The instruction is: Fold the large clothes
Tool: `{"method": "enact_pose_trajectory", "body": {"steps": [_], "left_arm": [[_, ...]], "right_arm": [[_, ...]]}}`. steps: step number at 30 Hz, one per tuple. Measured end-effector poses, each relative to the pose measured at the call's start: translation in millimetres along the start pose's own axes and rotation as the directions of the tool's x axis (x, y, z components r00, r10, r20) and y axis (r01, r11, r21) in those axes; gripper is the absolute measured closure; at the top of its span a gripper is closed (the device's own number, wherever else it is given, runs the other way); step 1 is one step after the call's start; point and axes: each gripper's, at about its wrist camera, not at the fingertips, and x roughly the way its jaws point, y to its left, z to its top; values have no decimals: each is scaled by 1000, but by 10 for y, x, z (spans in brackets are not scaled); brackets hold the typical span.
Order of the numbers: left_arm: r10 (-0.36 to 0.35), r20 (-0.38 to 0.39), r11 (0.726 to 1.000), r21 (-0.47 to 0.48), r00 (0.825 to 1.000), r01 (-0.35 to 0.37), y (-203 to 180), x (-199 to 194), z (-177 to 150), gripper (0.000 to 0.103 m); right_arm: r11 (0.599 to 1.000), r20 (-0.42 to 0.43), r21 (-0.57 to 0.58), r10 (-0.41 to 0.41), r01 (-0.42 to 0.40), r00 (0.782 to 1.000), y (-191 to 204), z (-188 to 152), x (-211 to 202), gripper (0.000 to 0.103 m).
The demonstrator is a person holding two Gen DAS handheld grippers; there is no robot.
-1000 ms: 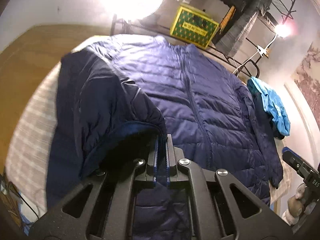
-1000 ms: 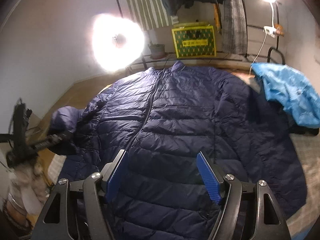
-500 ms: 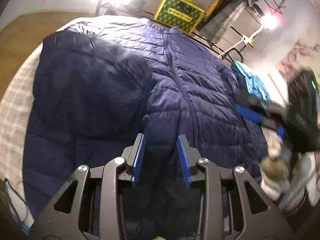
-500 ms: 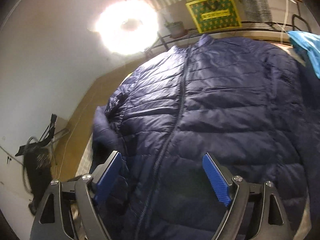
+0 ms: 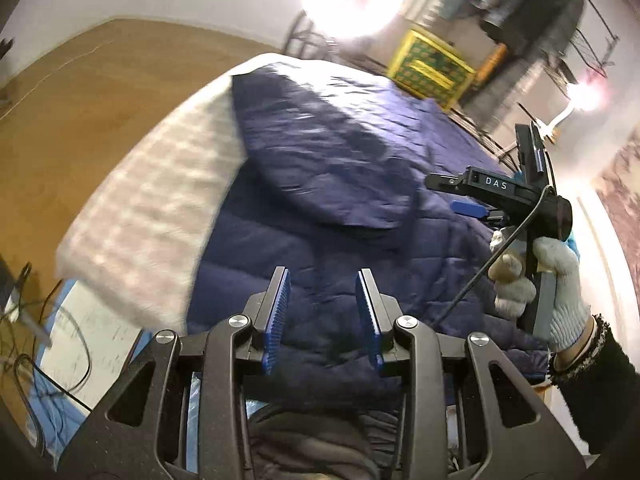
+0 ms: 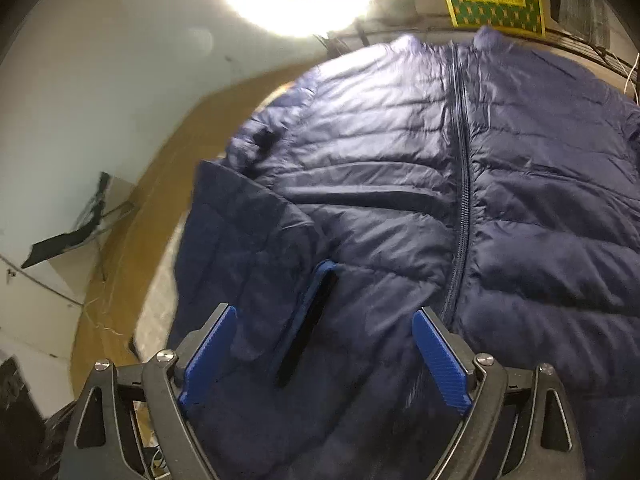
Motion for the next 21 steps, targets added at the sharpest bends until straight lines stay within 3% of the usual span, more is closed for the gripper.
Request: {"method": "enact_pose_trajectory", "body": {"steps": [6,8,13,15,21], "left_arm": [[35,-16,997,-70,999,-36,259,57,-75,69],[44,-16,997,-67,999,-45,275,80,-81,69],[45,-3,997,-69,999,-45,258,118,-57,69],[55,-1,997,-63,999,-55,234,130,-46,69],[97,-2,995,-22,995,-97,186,172,-18,69]], "right_arm": [[999,-5,0,-52,52,999,14,122,249,13],[998,-8,-32,-57,57,998,75,152,305,23],[988,-27,-154,-33,29,999,248,204,301,88],[985,-11,-171,-11,9,1000,267,266,223,98],[974,89,-223,-8,27,996,256,651,-129,100]]}}
